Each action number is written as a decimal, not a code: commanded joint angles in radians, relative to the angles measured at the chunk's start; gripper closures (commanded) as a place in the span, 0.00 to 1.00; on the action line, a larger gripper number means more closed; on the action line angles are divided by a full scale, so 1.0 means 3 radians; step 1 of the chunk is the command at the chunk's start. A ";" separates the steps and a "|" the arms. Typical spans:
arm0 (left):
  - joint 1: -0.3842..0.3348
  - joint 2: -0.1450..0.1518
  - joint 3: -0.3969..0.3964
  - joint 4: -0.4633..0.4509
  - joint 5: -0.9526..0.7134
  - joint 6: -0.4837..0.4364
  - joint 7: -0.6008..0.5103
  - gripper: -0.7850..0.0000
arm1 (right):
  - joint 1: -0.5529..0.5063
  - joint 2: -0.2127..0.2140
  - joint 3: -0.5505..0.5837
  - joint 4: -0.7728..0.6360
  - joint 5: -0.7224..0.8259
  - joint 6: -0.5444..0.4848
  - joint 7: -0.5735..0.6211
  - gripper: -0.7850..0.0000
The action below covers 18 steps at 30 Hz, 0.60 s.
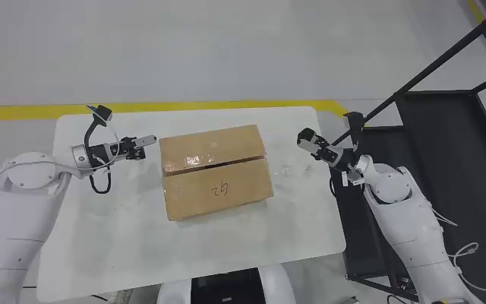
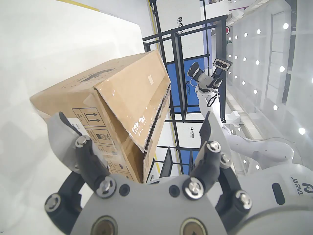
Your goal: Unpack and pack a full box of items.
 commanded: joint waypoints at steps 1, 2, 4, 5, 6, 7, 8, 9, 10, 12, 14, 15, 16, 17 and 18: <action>0.0000 0.0000 0.0000 0.0000 0.0000 0.0000 0.0000 0.00 | 0.0000 0.0000 0.0000 0.0000 0.0000 0.0000 0.0000 0.00; 0.0000 0.0000 0.0000 0.0000 0.0000 0.0000 0.0000 0.00 | 0.0000 0.0000 0.0000 0.0000 0.0000 0.0000 0.0000 0.00; 0.0000 0.0000 0.0000 0.0000 0.0000 0.0000 0.0000 0.00 | 0.0000 0.0000 0.0000 0.0000 0.0000 0.0000 0.0000 0.00; 0.0000 0.0000 0.0000 0.0000 0.0000 0.0000 0.0000 0.00 | 0.0000 0.0000 0.0000 0.0000 0.0000 0.0000 0.0000 0.00; 0.0000 0.0000 0.0000 0.0000 0.0000 0.0000 0.0000 0.00 | 0.0000 0.0000 0.0000 0.0000 0.0000 0.0000 0.0000 0.00; 0.0000 0.0000 0.0000 0.0000 0.0000 0.0000 0.0000 0.00 | 0.0000 0.0000 0.0000 0.0000 0.0000 0.0000 0.0000 0.00; 0.0000 0.0000 0.0000 0.0000 0.0000 0.0000 0.0000 0.00 | 0.0000 0.0000 0.0000 0.0000 0.0000 0.0000 0.0000 0.00; 0.0000 0.0000 0.0000 0.0000 0.0000 0.0000 0.0000 0.00 | 0.0000 0.0000 0.0000 0.0000 0.0000 0.0000 0.0000 0.00; 0.0000 0.0000 0.0000 0.0000 0.0000 0.0000 0.0000 0.00 | 0.0000 0.0000 0.0000 0.0000 0.0000 0.0000 0.0000 0.00; 0.0000 0.0000 0.0000 0.0000 0.0000 0.0000 0.0000 0.00 | 0.0000 0.0000 0.0000 0.0000 0.0000 0.0000 0.0000 0.00; 0.0000 0.0000 0.0000 0.0000 0.0000 0.0000 0.0000 0.00 | 0.0000 0.0000 0.0000 0.0000 0.0000 0.0000 0.0000 0.00; 0.0000 0.0000 0.0000 0.0000 0.0000 0.0000 0.0000 0.00 | 0.0000 0.0000 0.0000 0.0000 0.0000 0.0000 0.0000 0.00; 0.0000 0.0000 0.0000 0.0000 0.0000 0.0000 0.0000 0.00 | 0.0000 0.0000 0.0000 0.0000 0.0000 0.0000 0.0000 0.00; 0.0000 0.0000 0.0000 0.0000 0.0000 0.0000 0.0000 0.00 | -0.0003 -0.0001 -0.0010 -0.0009 0.0001 0.0006 0.0006 0.00; 0.0000 0.0000 0.0000 0.0000 0.0000 0.0000 0.0000 0.00 | -0.0007 -0.0002 -0.0036 -0.0031 0.0011 0.0020 0.0038 0.00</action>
